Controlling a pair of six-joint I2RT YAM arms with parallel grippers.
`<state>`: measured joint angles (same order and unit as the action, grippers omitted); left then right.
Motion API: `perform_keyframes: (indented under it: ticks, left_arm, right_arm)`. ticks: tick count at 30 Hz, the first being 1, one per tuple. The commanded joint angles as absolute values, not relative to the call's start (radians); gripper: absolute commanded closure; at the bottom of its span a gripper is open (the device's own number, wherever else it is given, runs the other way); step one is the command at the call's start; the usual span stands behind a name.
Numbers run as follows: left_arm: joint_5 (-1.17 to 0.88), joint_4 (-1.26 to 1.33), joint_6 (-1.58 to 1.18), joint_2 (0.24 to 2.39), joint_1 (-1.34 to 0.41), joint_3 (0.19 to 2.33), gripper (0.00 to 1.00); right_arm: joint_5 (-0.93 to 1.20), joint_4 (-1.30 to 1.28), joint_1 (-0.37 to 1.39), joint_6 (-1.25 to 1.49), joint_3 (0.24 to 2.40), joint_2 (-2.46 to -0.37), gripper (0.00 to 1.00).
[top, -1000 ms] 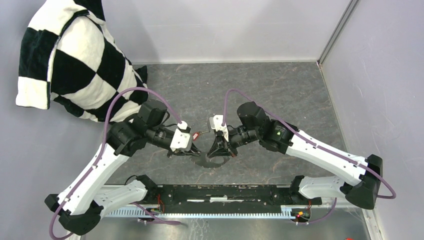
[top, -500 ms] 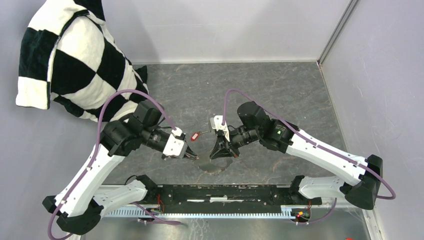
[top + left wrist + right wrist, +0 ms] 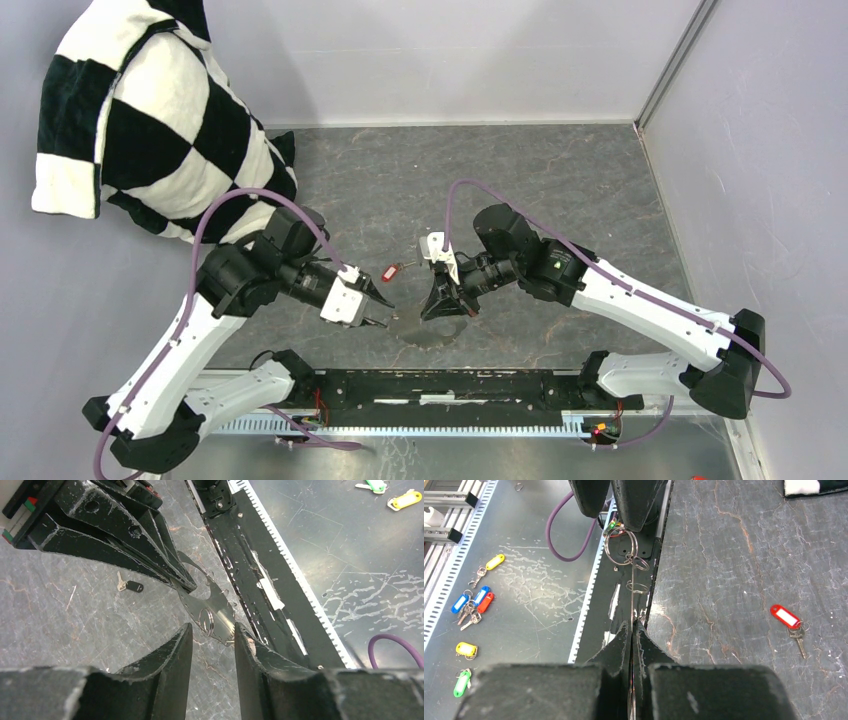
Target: Put the keys on the keyring
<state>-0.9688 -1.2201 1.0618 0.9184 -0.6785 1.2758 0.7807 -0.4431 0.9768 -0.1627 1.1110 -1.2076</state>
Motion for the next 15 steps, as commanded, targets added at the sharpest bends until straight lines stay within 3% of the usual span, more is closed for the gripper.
perform_keyframes:
  ticks: [1,10,15]
  left_arm:
    - [-0.968,-1.160,1.029,0.889,-0.681,1.264,0.56]
    - [-0.984,-1.070,0.951,0.862,-0.681,1.175,0.57]
    - [-0.914,-0.947,0.866,0.861,-0.681,1.158,0.74]
  right_arm:
    - [0.778,-0.426,0.974,-0.173,1.168,-1.207,1.00]
    - [0.775,-0.426,0.974,-0.169,1.186,-1.221,1.00]
    - [0.775,-0.425,0.974,-0.166,1.182,-1.220,1.00]
